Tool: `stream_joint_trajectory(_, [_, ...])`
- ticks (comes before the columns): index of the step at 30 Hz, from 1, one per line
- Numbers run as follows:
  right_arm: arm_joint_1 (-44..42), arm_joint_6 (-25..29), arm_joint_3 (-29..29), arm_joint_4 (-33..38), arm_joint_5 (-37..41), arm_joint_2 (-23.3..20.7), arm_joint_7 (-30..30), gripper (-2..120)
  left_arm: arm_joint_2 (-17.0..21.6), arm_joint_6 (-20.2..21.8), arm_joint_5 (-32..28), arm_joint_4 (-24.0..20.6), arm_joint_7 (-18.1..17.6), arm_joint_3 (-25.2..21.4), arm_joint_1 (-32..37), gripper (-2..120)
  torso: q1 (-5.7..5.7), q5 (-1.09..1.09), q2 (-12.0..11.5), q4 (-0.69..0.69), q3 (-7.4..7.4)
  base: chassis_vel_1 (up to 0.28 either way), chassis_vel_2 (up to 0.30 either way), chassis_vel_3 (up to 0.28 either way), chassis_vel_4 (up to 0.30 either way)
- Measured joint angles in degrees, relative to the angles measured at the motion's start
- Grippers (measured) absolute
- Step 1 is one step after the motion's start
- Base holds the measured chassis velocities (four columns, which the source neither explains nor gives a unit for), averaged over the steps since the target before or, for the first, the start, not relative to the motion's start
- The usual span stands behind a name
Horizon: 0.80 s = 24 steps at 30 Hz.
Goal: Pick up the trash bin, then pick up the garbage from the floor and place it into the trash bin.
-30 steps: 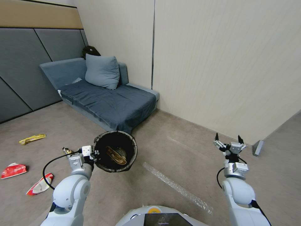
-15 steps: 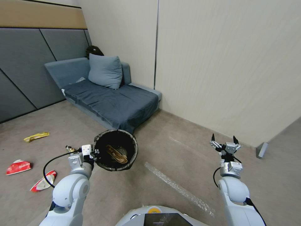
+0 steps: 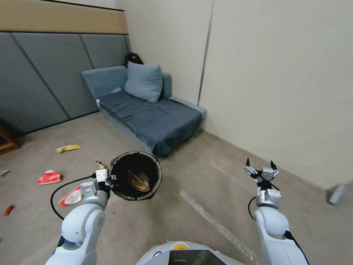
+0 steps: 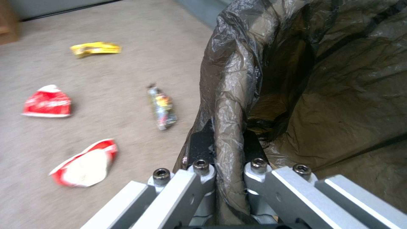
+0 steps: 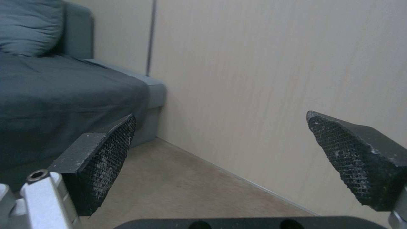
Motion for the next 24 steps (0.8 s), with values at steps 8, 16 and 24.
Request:
stream_joint_trajectory(8, [0.29, -0.02, -0.13, -0.08, -0.30, -0.10, 0.07, 100, -0.25, 0.00, 0.03, -0.06, 0.06, 0.08, -0.08, 0, 0.00, -0.01, 0.00, 0.00, 0.00, 0.103, 0.098, 0.101, 0.094])
stream_joint_trajectory(16, [0.51, -0.02, 0.04, -0.50, -0.27, -0.30, 0.10, 100, -0.59, 0.00, 0.14, 0.16, 0.11, 0.28, -0.19, 0, 0.00, 0.00, 0.00, -0.02, 0.00, 0.092, 0.096, 0.100, 0.090])
stream_joint_trajectory(24, [0.54, 0.07, -0.94, -0.96, -0.64, 0.38, 0.10, 100, -0.42, 0.00, 0.19, 0.22, 0.18, 0.21, -0.05, 0, 0.00, -0.01, 0.00, 0.00, 0.00, 0.108, 0.109, 0.111, 0.107])
